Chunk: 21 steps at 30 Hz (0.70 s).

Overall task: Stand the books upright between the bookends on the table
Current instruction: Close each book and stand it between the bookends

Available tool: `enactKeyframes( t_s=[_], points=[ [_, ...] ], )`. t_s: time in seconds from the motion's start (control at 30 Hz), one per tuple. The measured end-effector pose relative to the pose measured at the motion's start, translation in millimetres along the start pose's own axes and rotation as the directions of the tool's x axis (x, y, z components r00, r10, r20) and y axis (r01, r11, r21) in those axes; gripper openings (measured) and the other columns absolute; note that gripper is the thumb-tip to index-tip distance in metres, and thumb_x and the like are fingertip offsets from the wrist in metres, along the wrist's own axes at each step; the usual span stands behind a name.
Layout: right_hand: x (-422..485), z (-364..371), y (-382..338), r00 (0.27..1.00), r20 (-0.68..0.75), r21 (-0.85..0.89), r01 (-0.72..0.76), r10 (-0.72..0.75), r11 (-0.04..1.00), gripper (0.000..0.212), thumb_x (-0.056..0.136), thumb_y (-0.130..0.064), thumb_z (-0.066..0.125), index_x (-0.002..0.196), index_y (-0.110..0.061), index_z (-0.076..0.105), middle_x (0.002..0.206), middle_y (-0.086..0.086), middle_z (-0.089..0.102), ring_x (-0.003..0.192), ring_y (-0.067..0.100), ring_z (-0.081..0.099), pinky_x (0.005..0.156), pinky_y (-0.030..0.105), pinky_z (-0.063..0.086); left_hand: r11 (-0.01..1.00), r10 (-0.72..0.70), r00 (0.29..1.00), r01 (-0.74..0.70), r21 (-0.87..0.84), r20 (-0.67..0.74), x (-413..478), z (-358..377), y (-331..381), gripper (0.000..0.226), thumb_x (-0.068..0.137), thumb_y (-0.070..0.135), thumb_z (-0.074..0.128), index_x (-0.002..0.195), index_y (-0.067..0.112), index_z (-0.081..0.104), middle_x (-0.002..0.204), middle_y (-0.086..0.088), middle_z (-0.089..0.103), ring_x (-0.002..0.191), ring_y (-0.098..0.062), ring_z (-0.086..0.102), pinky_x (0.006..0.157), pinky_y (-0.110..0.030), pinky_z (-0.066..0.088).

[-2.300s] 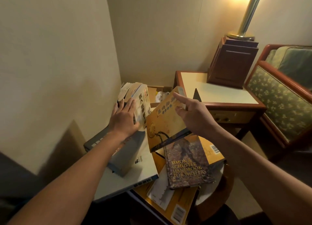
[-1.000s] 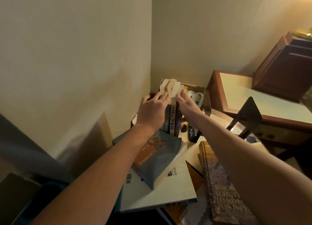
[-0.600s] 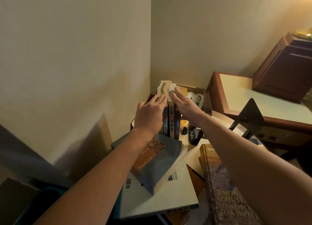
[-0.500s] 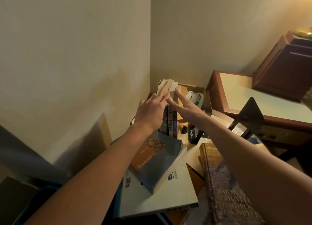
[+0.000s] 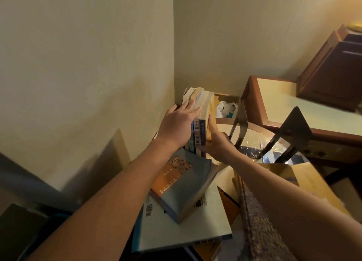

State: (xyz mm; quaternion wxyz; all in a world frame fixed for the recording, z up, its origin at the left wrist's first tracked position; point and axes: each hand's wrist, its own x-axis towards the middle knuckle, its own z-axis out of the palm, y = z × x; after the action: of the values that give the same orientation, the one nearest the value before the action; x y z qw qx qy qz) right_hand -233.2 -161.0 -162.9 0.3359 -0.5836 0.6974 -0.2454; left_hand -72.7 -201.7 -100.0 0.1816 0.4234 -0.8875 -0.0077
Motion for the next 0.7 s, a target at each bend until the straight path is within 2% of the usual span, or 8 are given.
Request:
enactKeyframes(
  t_s=[0.1, 0.2, 0.27, 0.37, 0.47, 0.7],
  points=[
    [1.8, -0.5, 1.3, 0.999, 0.006, -0.004, 0.045, -0.045, 0.999, 0.125, 0.085, -0.008, 0.076, 0.15, -0.043, -0.025, 0.151, 0.008, 0.042, 0.137, 0.029, 0.045, 0.112, 0.053, 0.04, 1.0, -0.015, 1.0, 0.015, -0.002, -0.008, -1.7, 1.0, -0.9, 0.069, 0.096, 0.009, 0.061, 0.157, 0.02, 0.029, 0.166, -0.007, 0.021, 0.153, -0.023, 0.019, 0.122, -0.043, 0.021],
    [-2.3, -2.8, 6.2, 0.998, -0.01, 0.004, 0.068, -0.068, 0.998, 0.123, 0.084, -0.008, 0.077, 0.153, -0.043, -0.02, 0.155, 0.009, 0.038, 0.138, 0.03, 0.045, 0.109, 0.052, 0.044, 0.999, -0.015, 1.0, 0.015, -0.029, 0.024, -5.9, 1.2, -2.8, 0.074, 0.096, 0.007, 0.06, 0.158, 0.022, 0.025, 0.168, -0.004, 0.014, 0.154, -0.022, 0.014, 0.12, -0.046, 0.025],
    [-7.4, -6.4, 6.3, 0.998, -0.021, -0.004, 0.051, -0.051, 0.999, 0.124, 0.083, -0.013, 0.079, 0.152, -0.045, -0.018, 0.156, 0.007, 0.038, 0.138, 0.029, 0.046, 0.108, 0.051, 0.044, 0.999, 0.013, 0.998, -0.011, -0.031, 0.068, -8.3, 0.7, -5.0, 0.079, 0.095, 0.006, 0.059, 0.16, 0.025, 0.019, 0.169, -0.001, 0.008, 0.155, -0.022, 0.008, 0.122, -0.048, 0.022],
    [-18.2, -13.1, 2.6, 0.997, -0.068, -0.077, 0.019, -0.024, 0.997, 0.13, 0.077, -0.027, 0.085, 0.154, -0.043, -0.019, 0.147, 0.007, 0.051, 0.128, 0.029, 0.055, 0.104, 0.049, 0.047, 0.999, 0.015, 0.997, -0.011, -0.052, 0.073, -17.0, 1.8, -5.7, 0.084, 0.094, 0.005, 0.059, 0.161, 0.026, 0.011, 0.169, 0.001, 0.005, 0.156, -0.024, 0.002, 0.124, -0.051, 0.018],
    [-31.0, -20.0, 0.2, 0.999, -0.046, -0.11, 0.013, -0.019, 0.994, 0.13, 0.075, -0.032, 0.085, 0.156, -0.036, -0.017, 0.14, 0.007, 0.058, 0.123, 0.028, 0.058, 0.102, 0.046, 0.049, 0.996, -0.04, 0.998, 0.043, -0.08, 0.044, -37.2, 4.8, -2.9, 0.089, 0.093, 0.013, 0.065, 0.16, 0.026, 0.008, 0.169, 0.001, 0.003, 0.155, -0.027, 0.003, 0.125, -0.052, 0.016],
    [-90.7, -34.4, -11.2, 0.999, -0.015, -0.106, 0.04, -0.042, 0.994, 0.115, 0.082, -0.032, 0.08, 0.158, -0.037, -0.006, 0.148, 0.003, 0.051, 0.131, 0.026, 0.052, 0.103, 0.043, 0.047, 0.941, -0.222, 0.968, 0.243, -0.234, 0.113, -97.8, 2.0, 15.0, 0.084, 0.094, 0.034, 0.066, 0.16, 0.024, 0.016, 0.168, 0.0, 0.01, 0.155, -0.027, 0.01, 0.123, -0.053, 0.022]
  ],
)
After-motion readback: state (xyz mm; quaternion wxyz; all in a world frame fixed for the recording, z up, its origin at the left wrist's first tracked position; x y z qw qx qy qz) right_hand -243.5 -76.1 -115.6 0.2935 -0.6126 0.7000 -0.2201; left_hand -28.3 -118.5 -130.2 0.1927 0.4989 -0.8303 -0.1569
